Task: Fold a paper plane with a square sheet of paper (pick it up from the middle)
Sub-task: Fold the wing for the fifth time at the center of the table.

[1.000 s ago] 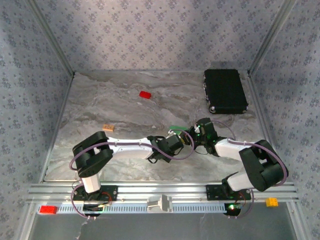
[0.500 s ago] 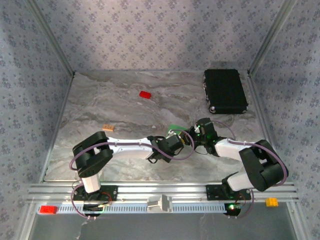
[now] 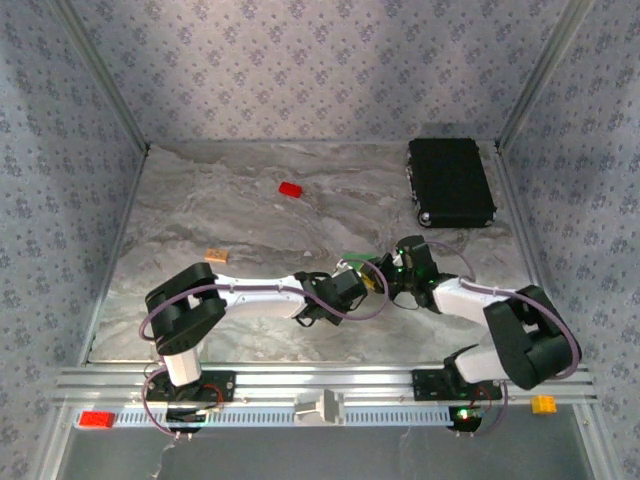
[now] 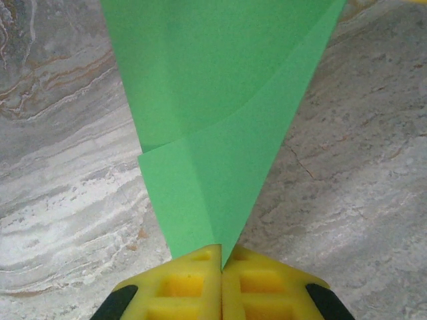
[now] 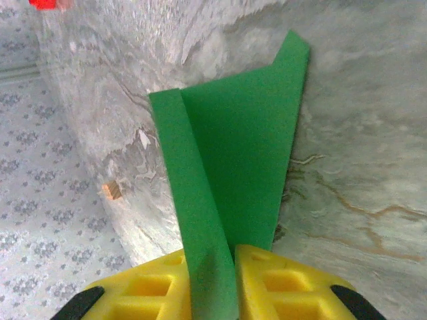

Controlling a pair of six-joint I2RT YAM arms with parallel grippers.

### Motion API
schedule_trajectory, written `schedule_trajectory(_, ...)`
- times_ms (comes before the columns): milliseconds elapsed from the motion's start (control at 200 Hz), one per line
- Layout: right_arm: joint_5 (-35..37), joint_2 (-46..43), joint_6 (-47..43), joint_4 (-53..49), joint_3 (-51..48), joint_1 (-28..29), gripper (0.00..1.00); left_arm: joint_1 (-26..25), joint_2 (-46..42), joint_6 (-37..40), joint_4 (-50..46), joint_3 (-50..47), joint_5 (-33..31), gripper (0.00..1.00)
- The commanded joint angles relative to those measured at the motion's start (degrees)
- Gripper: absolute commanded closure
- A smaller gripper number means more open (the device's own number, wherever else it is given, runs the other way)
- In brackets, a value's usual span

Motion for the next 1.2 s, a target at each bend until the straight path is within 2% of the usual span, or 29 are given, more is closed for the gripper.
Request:
schedule_trajectory(0,2.2,-4.0,-4.6,-9.1,1.6,-1.6,0.75,-0.5,0.7,0.6,0.2,1.0,0.6,0.93)
schedule_trajectory(110,3.7,-8.5,-7.8,-15.6,1.7,-3.2,0.66,-0.2,1.0,0.2,0.8,0.8,2.0,0.94)
schedule_trajectory(325,5.6,-16.4,-11.7,-23.4,1.1,-5.6,0.59,0.8,1.7,-0.1,1.6,0.9,5.1,0.92)
schedule_trajectory(795,4.1,-16.7,-11.2,-20.9,-3.1,-5.1,0.57,1.7,5.7,-0.2,-0.6,4.7,11.0,0.87)
schedule_trajectory(989,3.9,-16.6,-11.4,-19.5,-4.2,-4.3,0.58,3.1,6.0,-0.8,0.9,4.5,15.6,0.95)
schedule_trajectory(1094,4.2,-16.5,-11.7,-18.2,-4.7,-3.6,0.6,4.5,5.7,-1.0,3.1,3.5,20.4,1.0)
schedule_trajectory(1194,5.2,-16.5,-12.4,-17.0,-4.8,-2.8,0.61,6.1,5.4,-1.2,5.9,2.2,25.7,1.0)
